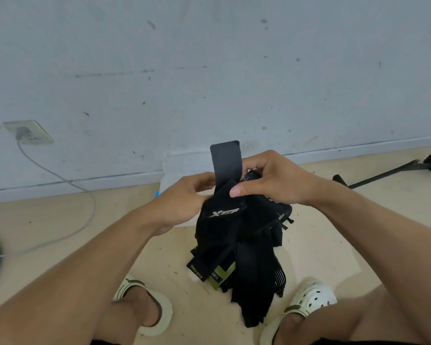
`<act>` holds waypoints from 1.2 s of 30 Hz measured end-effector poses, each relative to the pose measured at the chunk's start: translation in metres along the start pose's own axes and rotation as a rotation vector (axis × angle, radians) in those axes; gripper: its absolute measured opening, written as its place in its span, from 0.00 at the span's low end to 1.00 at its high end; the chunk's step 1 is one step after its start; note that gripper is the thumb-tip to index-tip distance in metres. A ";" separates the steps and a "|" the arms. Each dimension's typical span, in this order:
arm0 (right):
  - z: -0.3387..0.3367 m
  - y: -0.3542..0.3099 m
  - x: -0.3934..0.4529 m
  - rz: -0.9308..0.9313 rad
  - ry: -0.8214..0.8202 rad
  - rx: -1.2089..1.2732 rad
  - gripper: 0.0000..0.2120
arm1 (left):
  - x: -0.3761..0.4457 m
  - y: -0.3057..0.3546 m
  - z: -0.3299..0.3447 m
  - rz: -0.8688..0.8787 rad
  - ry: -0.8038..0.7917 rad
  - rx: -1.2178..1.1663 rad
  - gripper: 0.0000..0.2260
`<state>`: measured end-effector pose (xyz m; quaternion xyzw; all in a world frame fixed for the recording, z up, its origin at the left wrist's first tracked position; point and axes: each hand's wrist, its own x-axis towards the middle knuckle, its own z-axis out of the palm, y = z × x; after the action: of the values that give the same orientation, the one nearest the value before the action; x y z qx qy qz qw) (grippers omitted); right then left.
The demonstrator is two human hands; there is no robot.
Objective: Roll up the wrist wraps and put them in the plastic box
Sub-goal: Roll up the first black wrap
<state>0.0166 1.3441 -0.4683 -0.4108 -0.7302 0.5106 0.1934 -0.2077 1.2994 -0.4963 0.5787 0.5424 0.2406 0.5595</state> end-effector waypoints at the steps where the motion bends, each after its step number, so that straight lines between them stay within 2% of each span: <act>1: 0.002 -0.003 -0.001 -0.030 -0.018 0.003 0.24 | -0.001 -0.001 0.001 -0.009 -0.041 0.036 0.13; 3: 0.005 -0.007 -0.003 -0.091 -0.045 0.010 0.21 | -0.004 0.001 0.003 0.000 -0.079 0.048 0.08; 5: 0.005 -0.009 -0.005 -0.128 -0.045 0.019 0.21 | -0.004 0.000 0.003 0.017 -0.052 0.040 0.09; 9: 0.005 -0.012 -0.008 -0.208 0.055 0.013 0.11 | 0.000 -0.006 0.000 0.034 0.121 0.065 0.05; 11: 0.004 -0.013 -0.010 -0.228 0.050 0.116 0.11 | 0.005 -0.011 0.000 0.005 0.248 0.044 0.04; 14: -0.001 -0.014 -0.013 -0.156 0.024 0.449 0.14 | 0.008 -0.011 -0.002 -0.049 0.414 -0.056 0.04; 17: -0.007 -0.010 -0.013 0.008 0.062 0.577 0.14 | 0.009 -0.008 -0.007 -0.067 0.482 -0.094 0.07; 18: -0.008 -0.008 -0.012 0.065 0.086 0.561 0.13 | 0.008 -0.007 -0.008 -0.062 0.495 -0.106 0.07; 20: -0.006 -0.006 -0.010 0.170 0.143 0.413 0.05 | 0.007 -0.003 -0.007 -0.047 0.517 -0.111 0.08; 23: -0.001 -0.008 -0.010 0.286 0.157 0.125 0.17 | 0.005 0.003 -0.006 -0.026 0.561 -0.126 0.09; 28: 0.014 -0.004 -0.007 0.381 0.101 -0.137 0.14 | 0.003 0.009 -0.006 0.007 0.586 -0.189 0.04; 31: 0.024 -0.010 -0.005 0.352 0.129 -0.108 0.07 | 0.001 0.009 -0.005 0.023 0.558 -0.209 0.04; 33: 0.026 -0.012 -0.003 0.334 0.174 -0.070 0.13 | 0.000 0.011 -0.005 0.032 0.532 -0.213 0.07; 36: 0.025 -0.016 -0.002 0.284 0.233 0.106 0.15 | -0.004 0.015 -0.005 0.024 0.402 -0.234 0.18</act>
<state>-0.0067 1.3254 -0.4638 -0.5555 -0.6096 0.5194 0.2239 -0.2079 1.3012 -0.4806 0.4567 0.6045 0.4189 0.5006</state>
